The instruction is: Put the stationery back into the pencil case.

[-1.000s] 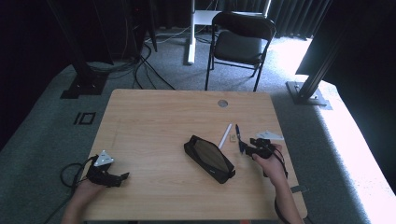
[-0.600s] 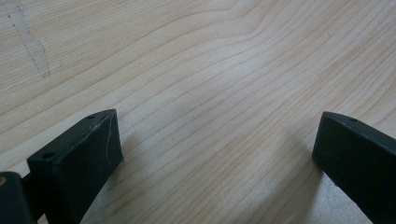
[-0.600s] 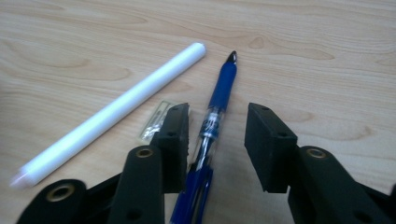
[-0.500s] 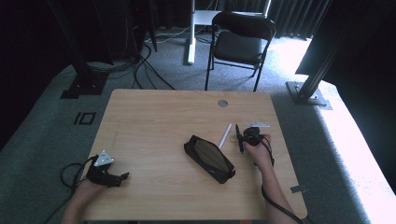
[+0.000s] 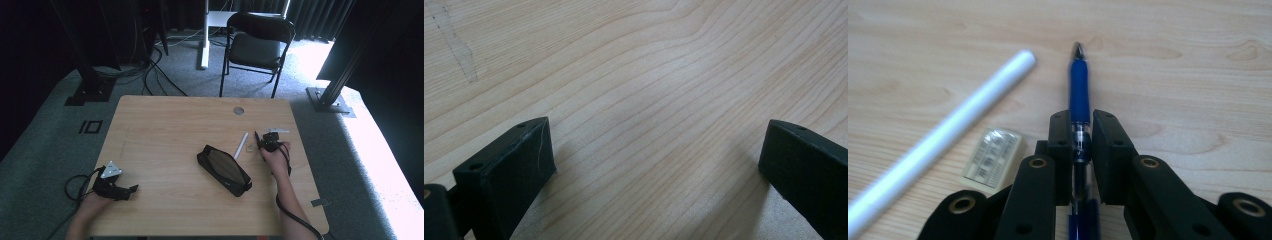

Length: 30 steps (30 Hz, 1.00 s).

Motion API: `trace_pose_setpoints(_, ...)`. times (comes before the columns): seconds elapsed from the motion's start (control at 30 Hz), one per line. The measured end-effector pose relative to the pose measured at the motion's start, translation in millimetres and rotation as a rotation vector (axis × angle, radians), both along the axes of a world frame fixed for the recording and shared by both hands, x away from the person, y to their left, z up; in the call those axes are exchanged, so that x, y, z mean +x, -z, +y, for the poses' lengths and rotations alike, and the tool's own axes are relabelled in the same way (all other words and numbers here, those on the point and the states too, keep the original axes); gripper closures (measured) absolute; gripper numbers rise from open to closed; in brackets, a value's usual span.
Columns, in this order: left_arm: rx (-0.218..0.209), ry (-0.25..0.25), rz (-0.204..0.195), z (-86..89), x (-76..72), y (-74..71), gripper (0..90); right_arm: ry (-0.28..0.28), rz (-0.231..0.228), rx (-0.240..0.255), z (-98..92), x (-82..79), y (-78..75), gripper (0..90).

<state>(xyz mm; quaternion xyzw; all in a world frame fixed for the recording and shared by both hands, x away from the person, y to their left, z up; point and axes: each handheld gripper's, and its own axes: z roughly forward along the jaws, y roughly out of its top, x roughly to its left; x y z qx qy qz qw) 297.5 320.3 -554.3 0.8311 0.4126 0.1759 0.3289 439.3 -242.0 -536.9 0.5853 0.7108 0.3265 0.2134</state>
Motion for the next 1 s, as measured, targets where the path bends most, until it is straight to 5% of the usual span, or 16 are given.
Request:
trace_pose_setpoints(0.47, 0.000, 0.000, 0.000, 0.0, 0.0, 0.0, 1.6, -0.046, -0.097, 0.067, -7.9, -15.4, -48.2, 79.6)
trace_pose_setpoints(1.0, 0.000, 0.000, 0.000, 0.0, 0.0, 0.0, 1.6, -0.093, -0.152, 0.126, -12.4, -34.4, -74.1, 79.7)
